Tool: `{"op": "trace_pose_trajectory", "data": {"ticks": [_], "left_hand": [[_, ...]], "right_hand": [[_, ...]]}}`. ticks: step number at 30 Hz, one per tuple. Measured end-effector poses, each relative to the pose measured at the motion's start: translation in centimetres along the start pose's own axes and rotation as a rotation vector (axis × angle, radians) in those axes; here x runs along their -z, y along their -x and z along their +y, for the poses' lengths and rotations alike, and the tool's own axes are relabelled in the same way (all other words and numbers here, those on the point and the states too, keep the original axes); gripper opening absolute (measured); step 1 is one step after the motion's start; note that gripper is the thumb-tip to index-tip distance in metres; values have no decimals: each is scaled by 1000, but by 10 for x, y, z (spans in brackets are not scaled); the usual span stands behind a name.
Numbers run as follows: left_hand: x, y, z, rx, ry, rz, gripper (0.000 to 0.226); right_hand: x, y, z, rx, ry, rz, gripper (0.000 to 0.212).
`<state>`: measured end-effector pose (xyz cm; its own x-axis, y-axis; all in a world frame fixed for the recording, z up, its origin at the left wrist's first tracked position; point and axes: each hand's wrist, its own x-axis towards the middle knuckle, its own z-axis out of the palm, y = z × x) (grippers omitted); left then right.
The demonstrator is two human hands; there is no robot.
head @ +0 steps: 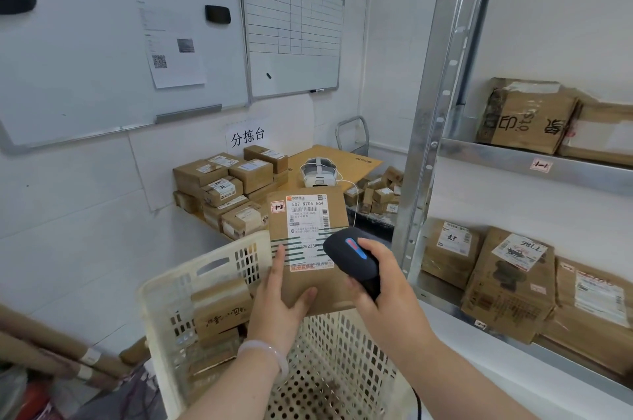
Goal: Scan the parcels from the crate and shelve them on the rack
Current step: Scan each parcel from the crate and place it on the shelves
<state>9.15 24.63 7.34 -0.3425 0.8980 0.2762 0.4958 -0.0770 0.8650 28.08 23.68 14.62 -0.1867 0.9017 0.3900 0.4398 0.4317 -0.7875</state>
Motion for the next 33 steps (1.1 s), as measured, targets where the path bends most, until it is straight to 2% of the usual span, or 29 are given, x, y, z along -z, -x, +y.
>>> {"op": "trace_pose_trajectory", "data": {"ticks": [13,22,33], "left_hand": [[-17,-3,1,-109,-40,-56,87],[-30,-3,1,-95,-53,-27,90],[-36,13,17,-107,-2,-77,86]], "right_hand": [[14,5,-21,-14,-26,60,52],[8,10,-29,-20,-72,107,54],[17,22,-36,-72,-105,142,56]]}}
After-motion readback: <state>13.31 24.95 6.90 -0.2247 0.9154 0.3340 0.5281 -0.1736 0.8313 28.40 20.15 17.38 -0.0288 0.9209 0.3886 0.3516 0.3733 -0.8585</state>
